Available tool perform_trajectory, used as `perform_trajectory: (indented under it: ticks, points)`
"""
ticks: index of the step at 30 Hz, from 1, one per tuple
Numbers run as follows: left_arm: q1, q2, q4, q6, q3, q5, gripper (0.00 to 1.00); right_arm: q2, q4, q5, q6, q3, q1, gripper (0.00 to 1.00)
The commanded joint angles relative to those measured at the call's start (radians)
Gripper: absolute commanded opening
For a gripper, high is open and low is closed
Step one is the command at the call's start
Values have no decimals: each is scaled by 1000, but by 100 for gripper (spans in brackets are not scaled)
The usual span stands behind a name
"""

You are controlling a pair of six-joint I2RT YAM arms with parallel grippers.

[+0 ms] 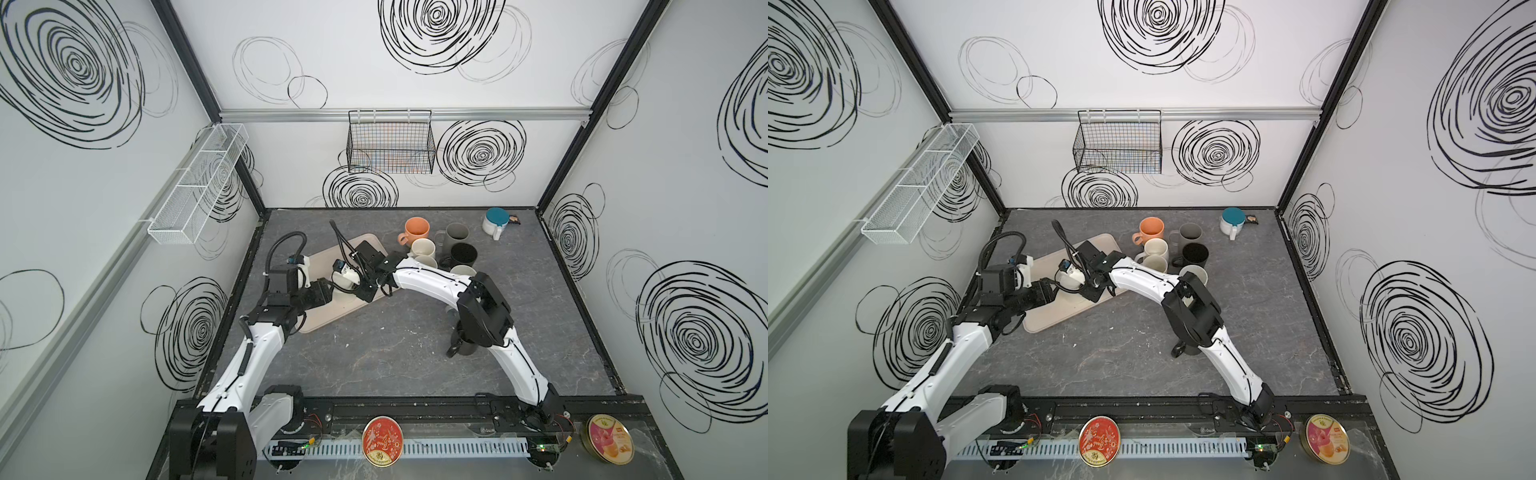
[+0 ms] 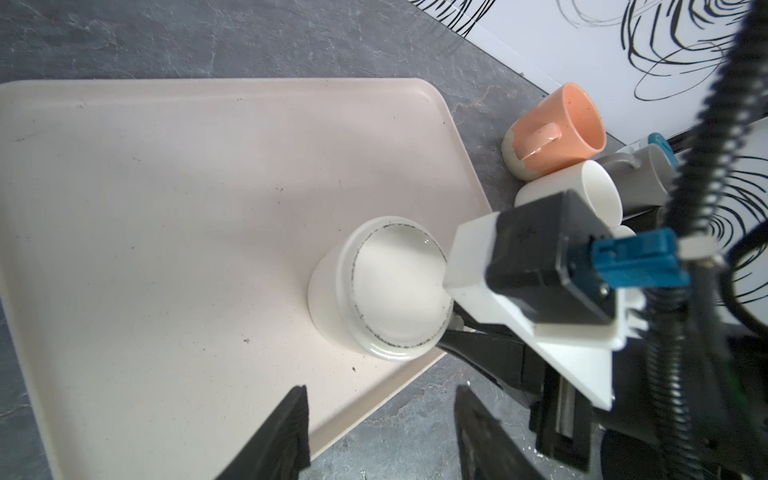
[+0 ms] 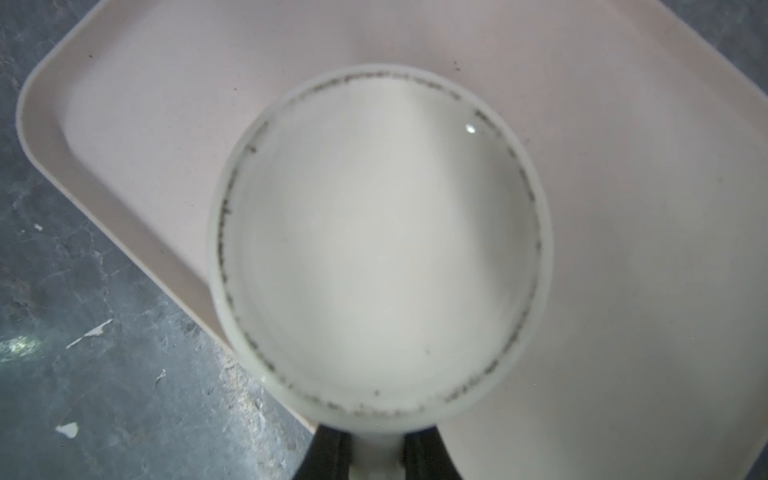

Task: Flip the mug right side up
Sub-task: 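Lift the mug off the tray with the right gripper while the left draws back, then grasp the lifted mug's rim with the left gripper and turn it upright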

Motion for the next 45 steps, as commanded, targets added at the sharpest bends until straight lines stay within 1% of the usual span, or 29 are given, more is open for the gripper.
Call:
perform_trajectory:
  ticks: [1, 4, 8, 9, 11, 13, 16, 19, 22, 25, 27, 33, 40, 43, 45]
  points:
    - [7, -46, 38, 5, 47, 35, 60, -190, 258, -73, 126, -108, -51, 0]
    - [7, -81, 72, -6, 57, 61, 60, -304, 477, -177, 194, -277, -97, 0]
    - [1, -141, 190, -34, 36, 109, 61, -440, 776, -250, 397, -484, -169, 0]
    - [-4, -156, 227, -69, 23, 117, 61, -461, 827, -263, 440, -511, -183, 0]
    - [-30, -185, 305, -101, -10, 112, 62, -499, 929, -317, 522, -561, -217, 0]
    - [-77, -208, 386, -132, -47, 88, 62, -529, 1005, -358, 582, -588, -235, 0]
    - [-172, -221, 509, -160, -100, 30, 64, -558, 1067, -412, 613, -600, -236, 0]
    - [-249, -205, 585, -161, -113, -16, 65, -576, 1139, -479, 657, -610, -236, 0]
    - [-283, -171, 679, -194, -119, -8, 67, -593, 1233, -543, 707, -633, -234, 0]
    - [-287, -141, 800, -244, -128, 19, 67, -607, 1325, -595, 754, -656, -231, 0]
    - [-286, -128, 843, -269, -130, 19, 67, -616, 1347, -615, 763, -663, -223, 0]
    - [-281, -71, 889, -322, -115, 44, 66, -632, 1314, -642, 701, -662, -188, 0]
    - [-278, -34, 910, -381, -110, 42, 66, -632, 1317, -667, 679, -654, -164, 0]
    - [-278, -27, 962, -390, -115, 57, 65, -624, 1329, -677, 701, -648, -159, 0]
    - [-277, -20, 1022, -396, -123, 80, 63, -615, 1364, -683, 742, -648, -159, 0]
